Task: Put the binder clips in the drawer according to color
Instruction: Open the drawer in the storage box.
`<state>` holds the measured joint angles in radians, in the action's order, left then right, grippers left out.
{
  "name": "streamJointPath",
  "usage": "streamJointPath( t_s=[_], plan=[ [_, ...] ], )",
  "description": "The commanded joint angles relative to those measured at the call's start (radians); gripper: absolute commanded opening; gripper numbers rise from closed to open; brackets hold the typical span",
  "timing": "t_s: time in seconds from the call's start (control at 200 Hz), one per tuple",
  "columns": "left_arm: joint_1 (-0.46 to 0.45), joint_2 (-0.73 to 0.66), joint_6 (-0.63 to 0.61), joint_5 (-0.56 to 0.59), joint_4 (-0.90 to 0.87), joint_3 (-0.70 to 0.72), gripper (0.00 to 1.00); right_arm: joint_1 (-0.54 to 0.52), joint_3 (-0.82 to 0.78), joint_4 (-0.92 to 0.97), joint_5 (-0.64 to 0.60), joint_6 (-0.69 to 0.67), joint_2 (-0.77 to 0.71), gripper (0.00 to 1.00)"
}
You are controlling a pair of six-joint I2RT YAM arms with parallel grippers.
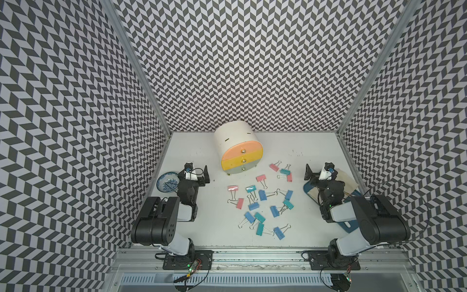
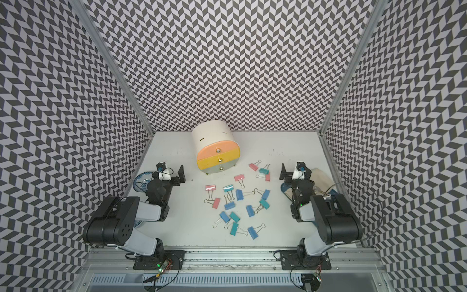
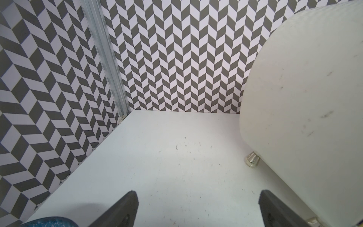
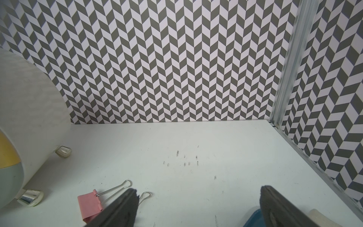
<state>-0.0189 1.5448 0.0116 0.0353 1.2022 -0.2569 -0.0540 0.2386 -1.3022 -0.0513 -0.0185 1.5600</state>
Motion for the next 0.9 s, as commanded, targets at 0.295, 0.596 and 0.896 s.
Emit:
streamJointPath(
  t_s=[0.295, 0.596, 0.896],
  plan=[
    [-0.01, -0.21, 0.104, 0.17, -0.412, -0.139, 1.0, 0.005, -0.047, 0.169, -0.223, 0.145, -0.33, 0.99],
    [-0.011, -0.476, 0.436, 0.292, -1.051, -0.359, 1.0, 0.084, 0.248, 1.002, -0.118, 0.657, -0.588, 0.99],
    [-0.007, -0.56, 0.664, -0.112, -1.327, -0.504, 0.78, 0.101, 0.306, 1.068, 0.396, 0.797, -0.592, 0.81]
  ],
)
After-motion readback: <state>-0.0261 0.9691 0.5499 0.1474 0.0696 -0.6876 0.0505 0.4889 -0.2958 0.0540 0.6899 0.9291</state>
